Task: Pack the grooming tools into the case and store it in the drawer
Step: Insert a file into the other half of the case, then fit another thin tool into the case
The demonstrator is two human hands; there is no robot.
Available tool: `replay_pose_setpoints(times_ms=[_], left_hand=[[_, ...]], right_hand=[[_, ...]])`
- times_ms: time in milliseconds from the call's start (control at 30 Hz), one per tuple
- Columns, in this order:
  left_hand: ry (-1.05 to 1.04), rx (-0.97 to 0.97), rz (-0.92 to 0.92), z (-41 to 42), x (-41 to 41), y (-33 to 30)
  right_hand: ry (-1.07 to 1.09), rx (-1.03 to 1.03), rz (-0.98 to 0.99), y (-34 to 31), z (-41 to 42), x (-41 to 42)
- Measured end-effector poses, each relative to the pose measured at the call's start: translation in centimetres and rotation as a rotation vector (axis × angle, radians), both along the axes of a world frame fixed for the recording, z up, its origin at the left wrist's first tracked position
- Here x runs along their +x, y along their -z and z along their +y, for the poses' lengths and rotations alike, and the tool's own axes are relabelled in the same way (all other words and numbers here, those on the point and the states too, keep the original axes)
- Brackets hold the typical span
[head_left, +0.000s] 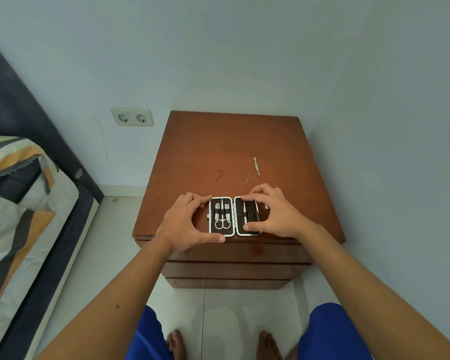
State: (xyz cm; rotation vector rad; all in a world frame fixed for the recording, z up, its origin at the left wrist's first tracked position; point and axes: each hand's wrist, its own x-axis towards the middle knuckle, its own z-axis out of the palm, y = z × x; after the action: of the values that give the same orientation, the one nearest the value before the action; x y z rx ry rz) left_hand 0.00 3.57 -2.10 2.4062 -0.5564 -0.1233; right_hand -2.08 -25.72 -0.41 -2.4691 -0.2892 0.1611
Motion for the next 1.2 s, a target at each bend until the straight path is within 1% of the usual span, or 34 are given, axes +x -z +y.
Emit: replay_pose_setpoints(times_ms=[200, 300, 367, 433, 600, 767, 1200], left_hand=[[-0.003, -0.006, 0.002, 0.0, 0.0, 0.0], [0.002, -0.009, 0.0, 0.1, 0.1, 0.1], [0.0, -0.01, 0.006, 0.0, 0.1, 0.1], [0.0, -0.009, 0.009, 0.0, 0.1, 0.1], [0.001, -0.002, 0.016, 0.0, 0.0, 0.0], [0.0, 0.006, 0.015, 0.0, 0.1, 0.1], [-0.003, -0.003, 0.005, -0.1, 0.1, 0.2]], right_hand=[[0.016, 0.013, -0.02, 0.0, 0.1, -0.2], [0.165, 0.123, -0.11, -0.2, -0.7, -0.1], [0.265, 0.129, -0.166, 0.0, -1.9, 0.2], [0.29, 0.101, -0.158, 0.2, -2.9, 0.6], [0.183, 0.043, -0.007, -0.1, -3.7, 1.7], [0.086, -0.056, 0.094, -1.5, -4.4, 2.9], [0.039, -0.101, 0.132, -1.3, -5.3, 4.1]])
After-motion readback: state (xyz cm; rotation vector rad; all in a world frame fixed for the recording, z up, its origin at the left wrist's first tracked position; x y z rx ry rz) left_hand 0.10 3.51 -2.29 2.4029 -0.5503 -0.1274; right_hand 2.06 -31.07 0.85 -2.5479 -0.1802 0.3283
